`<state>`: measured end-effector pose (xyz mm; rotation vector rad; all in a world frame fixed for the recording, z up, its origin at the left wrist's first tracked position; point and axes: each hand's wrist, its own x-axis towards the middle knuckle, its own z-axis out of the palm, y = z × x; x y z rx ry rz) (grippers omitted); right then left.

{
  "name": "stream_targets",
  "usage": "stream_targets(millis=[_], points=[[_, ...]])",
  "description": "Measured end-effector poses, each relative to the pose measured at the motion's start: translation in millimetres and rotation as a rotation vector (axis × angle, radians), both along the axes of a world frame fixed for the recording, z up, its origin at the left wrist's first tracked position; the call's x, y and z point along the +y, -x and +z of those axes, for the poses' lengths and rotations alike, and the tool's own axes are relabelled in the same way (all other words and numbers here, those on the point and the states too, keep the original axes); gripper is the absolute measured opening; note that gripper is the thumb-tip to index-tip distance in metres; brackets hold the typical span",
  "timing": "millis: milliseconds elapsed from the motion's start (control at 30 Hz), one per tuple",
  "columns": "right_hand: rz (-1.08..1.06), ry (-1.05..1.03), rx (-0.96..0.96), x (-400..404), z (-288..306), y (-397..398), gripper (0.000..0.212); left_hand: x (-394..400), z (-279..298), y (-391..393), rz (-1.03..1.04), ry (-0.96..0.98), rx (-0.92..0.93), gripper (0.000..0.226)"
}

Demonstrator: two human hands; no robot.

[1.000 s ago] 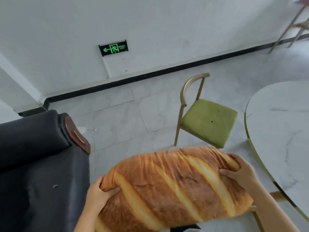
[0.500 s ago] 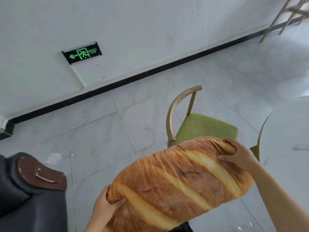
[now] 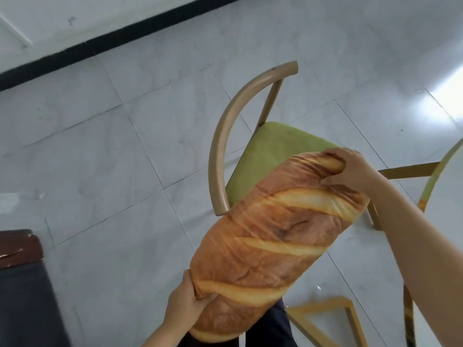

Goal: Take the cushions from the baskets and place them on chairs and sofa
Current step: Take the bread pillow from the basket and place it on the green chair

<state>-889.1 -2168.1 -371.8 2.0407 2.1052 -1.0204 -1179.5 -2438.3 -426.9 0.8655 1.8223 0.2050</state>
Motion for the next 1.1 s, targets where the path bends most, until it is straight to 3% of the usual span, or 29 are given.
stream_targets(millis=[67,200,300,433,567,667,833,967,1100], points=[[0.025,-0.021,0.002,24.2,-8.9,-3.7,0.071,12.8,-9.8,-18.7,0.062,-0.005,0.037,0.043],[0.106,-0.058,0.022,81.0,-15.7,-2.6,0.066,42.1,-17.2,-66.5,0.154,0.015,0.134,0.059],[0.118,-0.111,0.063,122.4,-15.8,1.4,0.065,66.7,-18.0,-94.9,0.262,-0.061,0.192,0.055],[-0.007,-0.261,0.217,147.2,-32.1,9.5,0.054,108.2,-19.6,-123.4,0.459,-0.106,0.245,0.04],[-0.181,-0.087,0.213,101.8,-81.3,8.7,0.057,138.9,-25.4,-137.9,0.708,-0.084,0.277,0.031],[-0.561,0.007,0.402,65.5,-103.0,7.3,0.065,138.0,-18.4,-143.3,0.633,-0.176,0.276,0.034],[-1.074,0.357,0.634,31.7,-122.4,11.8,0.087,150.7,-4.3,-143.0,0.241,-0.381,0.283,0.081],[-1.133,0.461,0.679,15.9,-137.4,4.6,0.09,203.7,-14.9,-127.9,0.054,-0.251,0.382,0.109],[-1.189,0.487,0.784,17.0,-140.0,7.9,0.086,228.9,-17.7,-120.2,0.056,-0.167,0.331,0.102]])
